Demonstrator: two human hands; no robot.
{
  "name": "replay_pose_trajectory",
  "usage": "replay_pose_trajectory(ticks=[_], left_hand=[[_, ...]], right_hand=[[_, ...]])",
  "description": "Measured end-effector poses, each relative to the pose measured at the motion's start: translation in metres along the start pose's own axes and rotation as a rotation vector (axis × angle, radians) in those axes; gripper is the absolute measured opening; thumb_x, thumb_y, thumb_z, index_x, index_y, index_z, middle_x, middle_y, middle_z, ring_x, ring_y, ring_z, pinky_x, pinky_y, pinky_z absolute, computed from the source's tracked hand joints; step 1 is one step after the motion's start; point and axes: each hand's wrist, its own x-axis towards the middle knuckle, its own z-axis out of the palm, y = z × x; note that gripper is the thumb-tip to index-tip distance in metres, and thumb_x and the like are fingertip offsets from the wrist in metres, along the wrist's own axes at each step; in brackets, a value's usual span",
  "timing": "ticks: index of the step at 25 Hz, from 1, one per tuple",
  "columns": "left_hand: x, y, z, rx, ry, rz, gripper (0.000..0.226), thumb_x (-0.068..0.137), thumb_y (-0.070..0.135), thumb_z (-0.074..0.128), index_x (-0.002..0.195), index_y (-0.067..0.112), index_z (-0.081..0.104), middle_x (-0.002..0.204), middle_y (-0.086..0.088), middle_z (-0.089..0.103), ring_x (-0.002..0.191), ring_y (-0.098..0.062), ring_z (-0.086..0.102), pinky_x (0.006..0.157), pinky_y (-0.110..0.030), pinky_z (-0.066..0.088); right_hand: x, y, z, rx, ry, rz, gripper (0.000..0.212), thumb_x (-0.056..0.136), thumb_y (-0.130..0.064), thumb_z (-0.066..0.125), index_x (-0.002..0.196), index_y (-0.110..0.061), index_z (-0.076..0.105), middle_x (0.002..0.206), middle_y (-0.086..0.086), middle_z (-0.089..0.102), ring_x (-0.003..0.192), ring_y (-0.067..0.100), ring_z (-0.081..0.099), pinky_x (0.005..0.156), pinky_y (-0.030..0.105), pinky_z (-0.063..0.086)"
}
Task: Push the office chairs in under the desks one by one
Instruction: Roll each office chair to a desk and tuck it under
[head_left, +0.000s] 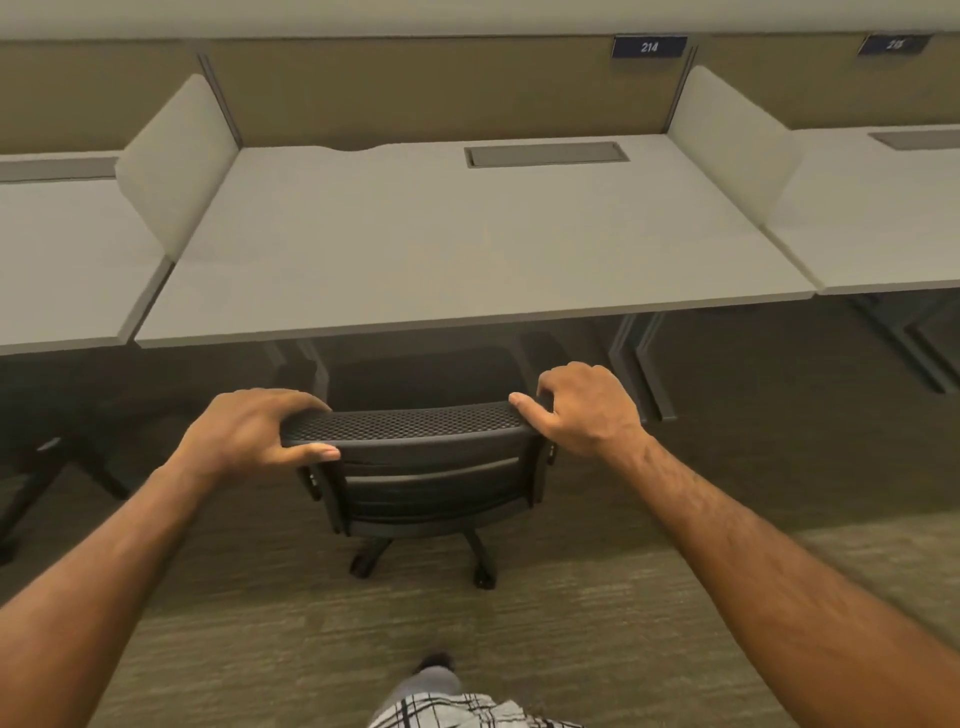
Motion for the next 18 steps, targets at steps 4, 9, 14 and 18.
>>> replay_pose_trajectory(ticks=[4, 9, 14, 18], left_hand=[[0.02, 0.025, 0.006, -0.015, -0.002, -0.008, 0.104, 0.06, 0.104, 0.021, 0.117, 0.033, 0.071, 0.11, 0.01, 0.074, 0.099, -0.019, 0.068, 0.072, -0.036, 0.047], [0.066, 0.03, 0.008, -0.039, -0.011, -0.023, 0.101, 0.058, 0.105, 0.02, 0.114, 0.037, 0.07, 0.105, 0.017, 0.073, 0.096, -0.015, 0.067, 0.071, -0.033, 0.046], [0.115, 0.037, 0.017, -0.056, 0.033, -0.043, 0.092, 0.061, 0.103, 0.023, 0.112, 0.041, 0.069, 0.088, 0.026, 0.064, 0.079, -0.005, 0.058, 0.065, -0.03, 0.041], [0.153, 0.043, 0.035, -0.111, 0.073, -0.044, 0.095, 0.062, 0.103, 0.025, 0.116, 0.037, 0.069, 0.103, 0.018, 0.072, 0.093, -0.012, 0.065, 0.067, -0.03, 0.041]], right_hand=[[0.001, 0.035, -0.006, -0.007, -0.013, -0.005, 0.068, 0.087, -0.075, 0.027, 0.066, -0.022, 0.064, 0.059, -0.005, 0.06, 0.058, 0.013, 0.058, 0.061, 0.035, 0.053], [0.024, 0.067, -0.01, -0.001, -0.039, 0.014, 0.057, 0.092, -0.069, 0.038, 0.07, -0.024, 0.065, 0.064, -0.007, 0.062, 0.063, 0.012, 0.059, 0.063, 0.031, 0.051], [0.053, 0.105, -0.01, -0.027, 0.028, 0.036, 0.053, 0.091, -0.064, 0.035, 0.068, -0.024, 0.062, 0.06, -0.008, 0.06, 0.058, 0.01, 0.056, 0.054, 0.025, 0.038], [0.076, 0.135, -0.005, -0.08, 0.056, 0.119, 0.055, 0.091, -0.059, 0.033, 0.062, -0.023, 0.062, 0.053, -0.009, 0.055, 0.051, 0.011, 0.053, 0.055, 0.029, 0.041]])
